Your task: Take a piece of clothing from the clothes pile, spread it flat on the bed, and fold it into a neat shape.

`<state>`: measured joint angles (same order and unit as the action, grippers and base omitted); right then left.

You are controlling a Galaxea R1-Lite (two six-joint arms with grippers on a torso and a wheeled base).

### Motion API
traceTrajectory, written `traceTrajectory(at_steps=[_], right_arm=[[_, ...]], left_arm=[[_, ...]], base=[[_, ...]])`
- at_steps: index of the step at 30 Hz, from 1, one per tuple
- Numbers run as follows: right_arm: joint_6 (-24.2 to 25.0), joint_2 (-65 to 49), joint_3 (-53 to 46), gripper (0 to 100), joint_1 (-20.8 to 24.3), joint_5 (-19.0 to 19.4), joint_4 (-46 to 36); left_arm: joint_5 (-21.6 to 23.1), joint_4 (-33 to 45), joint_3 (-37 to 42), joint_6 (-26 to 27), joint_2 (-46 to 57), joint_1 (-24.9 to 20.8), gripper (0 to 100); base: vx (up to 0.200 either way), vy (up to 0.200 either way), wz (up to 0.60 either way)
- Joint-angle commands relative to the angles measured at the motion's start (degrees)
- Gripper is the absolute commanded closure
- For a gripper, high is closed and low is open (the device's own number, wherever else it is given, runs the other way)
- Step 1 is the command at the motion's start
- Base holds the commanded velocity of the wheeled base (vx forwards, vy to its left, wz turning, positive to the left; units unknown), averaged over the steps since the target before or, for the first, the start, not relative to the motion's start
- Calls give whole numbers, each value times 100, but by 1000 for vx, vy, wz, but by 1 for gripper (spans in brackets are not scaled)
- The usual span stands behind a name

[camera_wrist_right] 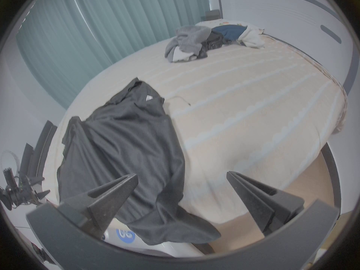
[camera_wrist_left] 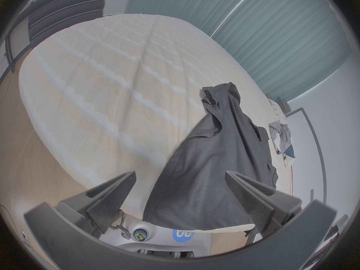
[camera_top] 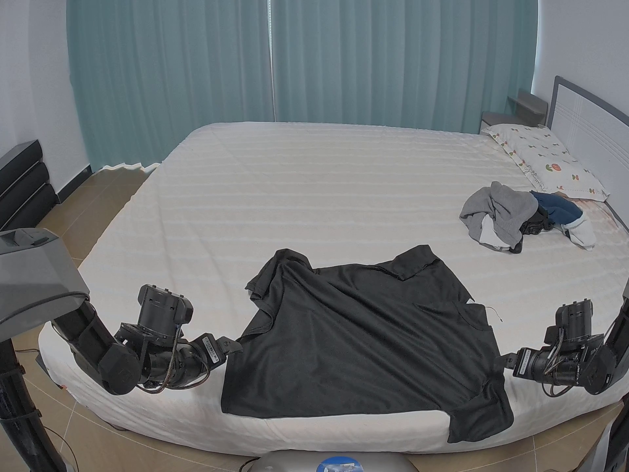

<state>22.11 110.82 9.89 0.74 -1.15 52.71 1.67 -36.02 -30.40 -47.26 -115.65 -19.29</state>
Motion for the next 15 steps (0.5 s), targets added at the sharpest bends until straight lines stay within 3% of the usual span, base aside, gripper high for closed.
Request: traceTrajectory(at_steps=[1, 9, 15], right_arm=[[30, -237, 224, 0, -162, 53, 37], [1155, -289, 497, 0, 224, 194, 160], [2025, -237, 549, 0, 620, 545, 512]], left_arm=[[18, -1, -36, -46, -19, -154, 0], [18, -36, -71, -196, -19, -216, 0], [0, -379, -194, -468, -10, -154, 0]], base=[[0, -200, 0], [0, -200, 0], [0, 0, 0]])
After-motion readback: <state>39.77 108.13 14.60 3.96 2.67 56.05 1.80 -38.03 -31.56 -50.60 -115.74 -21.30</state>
